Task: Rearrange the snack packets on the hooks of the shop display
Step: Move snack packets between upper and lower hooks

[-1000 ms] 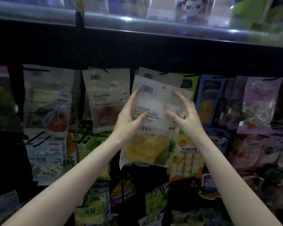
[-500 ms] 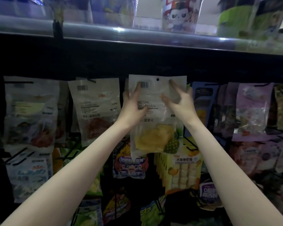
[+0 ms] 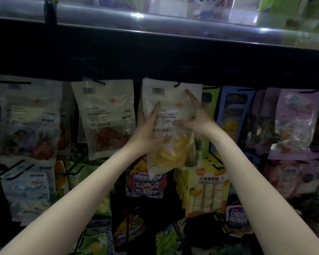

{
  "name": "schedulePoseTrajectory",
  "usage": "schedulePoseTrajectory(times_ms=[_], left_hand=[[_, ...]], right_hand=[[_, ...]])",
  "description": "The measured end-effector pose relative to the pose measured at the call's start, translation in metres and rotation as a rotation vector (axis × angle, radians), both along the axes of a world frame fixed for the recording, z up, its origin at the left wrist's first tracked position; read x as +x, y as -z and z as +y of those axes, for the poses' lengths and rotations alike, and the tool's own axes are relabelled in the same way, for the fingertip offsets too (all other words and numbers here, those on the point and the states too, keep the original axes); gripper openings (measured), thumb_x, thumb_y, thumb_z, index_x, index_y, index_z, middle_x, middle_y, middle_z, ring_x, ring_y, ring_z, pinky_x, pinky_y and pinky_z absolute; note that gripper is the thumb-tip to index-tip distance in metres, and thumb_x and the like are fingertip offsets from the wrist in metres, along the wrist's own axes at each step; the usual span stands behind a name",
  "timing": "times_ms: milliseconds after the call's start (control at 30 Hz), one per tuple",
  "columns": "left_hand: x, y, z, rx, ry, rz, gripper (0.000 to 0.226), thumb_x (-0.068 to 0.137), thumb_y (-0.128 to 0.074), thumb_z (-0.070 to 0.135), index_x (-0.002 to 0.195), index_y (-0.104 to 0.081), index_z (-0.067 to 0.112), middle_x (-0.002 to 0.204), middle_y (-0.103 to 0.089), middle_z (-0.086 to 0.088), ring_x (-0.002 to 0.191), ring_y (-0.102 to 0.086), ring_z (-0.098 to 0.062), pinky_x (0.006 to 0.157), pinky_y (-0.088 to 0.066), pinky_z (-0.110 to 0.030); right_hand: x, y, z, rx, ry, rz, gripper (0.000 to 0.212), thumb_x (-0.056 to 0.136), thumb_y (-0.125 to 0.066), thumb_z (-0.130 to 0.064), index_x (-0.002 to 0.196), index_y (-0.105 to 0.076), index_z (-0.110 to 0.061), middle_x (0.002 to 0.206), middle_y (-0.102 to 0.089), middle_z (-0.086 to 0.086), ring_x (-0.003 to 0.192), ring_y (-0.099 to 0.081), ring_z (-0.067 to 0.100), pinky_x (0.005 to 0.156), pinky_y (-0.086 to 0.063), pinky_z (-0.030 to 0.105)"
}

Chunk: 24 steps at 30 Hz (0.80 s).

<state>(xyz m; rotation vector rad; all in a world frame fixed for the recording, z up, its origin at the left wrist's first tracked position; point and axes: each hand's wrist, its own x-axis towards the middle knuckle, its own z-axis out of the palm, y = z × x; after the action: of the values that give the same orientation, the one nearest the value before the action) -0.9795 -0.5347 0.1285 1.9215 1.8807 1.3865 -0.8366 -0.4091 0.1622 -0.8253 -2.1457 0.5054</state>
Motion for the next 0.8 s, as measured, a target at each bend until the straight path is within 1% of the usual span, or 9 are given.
schedulePoseTrajectory(times_ms=[67, 133, 267, 333, 400, 500, 633, 700, 800], left_hand=[[-0.002, 0.005, 0.001, -0.007, 0.064, -0.033, 0.101, 0.08, -0.071, 0.026, 0.148, 0.003, 0.035, 0.15, -0.016, 0.017, 0.134, -0.018, 0.002, 0.1, -0.023, -0.009], [-0.007, 0.01, 0.004, 0.022, 0.052, -0.06, 0.092, 0.083, -0.068, 0.016, 0.149, -0.005, 0.027, 0.136, -0.022, 0.028, 0.125, -0.024, 0.01, 0.095, -0.025, -0.002], [-0.028, 0.027, 0.014, 0.093, -0.177, 0.057, 0.08, 0.089, -0.055, -0.001, 0.149, -0.012, 0.027, 0.151, -0.024, -0.007, 0.135, -0.034, -0.026, 0.101, -0.038, -0.032], [-0.04, 0.036, 0.015, -0.009, -0.264, 0.159, 0.085, 0.088, -0.053, -0.004, 0.149, -0.006, 0.032, 0.155, -0.013, -0.009, 0.14, -0.024, -0.028, 0.093, -0.04, -0.029], [-0.049, 0.047, 0.013, -0.108, -0.22, 0.203, 0.088, 0.087, -0.056, -0.002, 0.148, -0.003, 0.032, 0.155, -0.017, -0.007, 0.138, -0.028, -0.026, 0.083, -0.037, -0.02], [-0.059, 0.066, 0.004, -0.187, -0.19, 0.191, 0.078, 0.088, -0.056, 0.0, 0.148, -0.014, 0.028, 0.145, -0.037, -0.008, 0.122, -0.047, -0.027, 0.079, -0.043, -0.024], [-0.063, 0.093, -0.026, -0.139, -0.285, 0.148, 0.059, 0.089, -0.051, -0.003, 0.141, -0.037, 0.021, 0.141, -0.042, -0.01, 0.112, -0.055, -0.028, 0.083, -0.047, -0.031], [-0.058, 0.106, -0.043, -0.109, -0.32, 0.138, 0.058, 0.09, -0.051, -0.001, 0.143, -0.036, 0.019, 0.143, -0.039, -0.01, 0.107, -0.057, -0.029, 0.076, -0.047, -0.03], [-0.048, 0.126, -0.058, -0.161, -0.278, 0.148, 0.057, 0.091, -0.049, 0.0, 0.143, -0.034, 0.017, 0.145, -0.035, -0.009, 0.121, -0.047, -0.029, 0.082, -0.043, -0.024]], right_hand=[[-0.006, -0.001, 0.006, -0.041, 0.035, 0.009, 0.105, 0.063, -0.076, -0.055, 0.144, -0.011, -0.048, 0.155, -0.011, 0.004, 0.135, -0.029, 0.033, 0.105, -0.039, 0.043], [-0.012, 0.0, 0.007, -0.065, 0.093, 0.035, 0.094, 0.072, -0.074, -0.049, 0.147, -0.019, -0.033, 0.155, -0.013, 0.007, 0.134, -0.032, 0.03, 0.104, -0.038, 0.038], [-0.026, 0.022, -0.008, -0.084, 0.153, 0.003, 0.087, 0.082, -0.07, -0.028, 0.149, -0.014, -0.028, 0.153, 0.004, 0.013, 0.13, -0.037, 0.036, 0.097, -0.043, 0.035], [-0.031, 0.04, -0.015, -0.063, 0.131, -0.038, 0.095, 0.084, -0.068, -0.014, 0.149, -0.003, -0.035, 0.153, 0.014, 0.015, 0.125, -0.043, 0.037, 0.085, -0.048, 0.033], [-0.032, 0.054, -0.019, -0.048, 0.114, -0.028, 0.098, 0.086, -0.064, -0.007, 0.148, 0.005, -0.038, 0.154, 0.015, 0.016, 0.128, -0.041, 0.036, 0.087, -0.046, 0.032], [-0.028, 0.067, -0.021, -0.062, 0.112, -0.037, 0.089, 0.089, -0.061, -0.009, 0.149, 0.0, -0.034, 0.155, 0.006, 0.013, 0.138, -0.024, 0.034, 0.095, -0.038, 0.03], [-0.014, 0.087, -0.03, -0.128, 0.103, -0.054, 0.075, 0.09, -0.059, -0.014, 0.148, -0.014, -0.028, 0.154, -0.003, 0.009, 0.142, -0.012, 0.03, 0.108, -0.029, 0.035], [-0.006, 0.104, -0.039, -0.188, 0.102, -0.048, 0.069, 0.092, -0.056, -0.017, 0.147, -0.017, -0.026, 0.154, -0.006, 0.006, 0.141, -0.018, 0.027, 0.102, -0.03, 0.027], [-0.005, 0.143, -0.056, -0.255, 0.064, -0.11, 0.063, 0.094, -0.054, -0.019, 0.147, -0.02, -0.02, 0.15, -0.023, 0.003, 0.134, -0.033, 0.021, 0.086, -0.03, 0.017]])
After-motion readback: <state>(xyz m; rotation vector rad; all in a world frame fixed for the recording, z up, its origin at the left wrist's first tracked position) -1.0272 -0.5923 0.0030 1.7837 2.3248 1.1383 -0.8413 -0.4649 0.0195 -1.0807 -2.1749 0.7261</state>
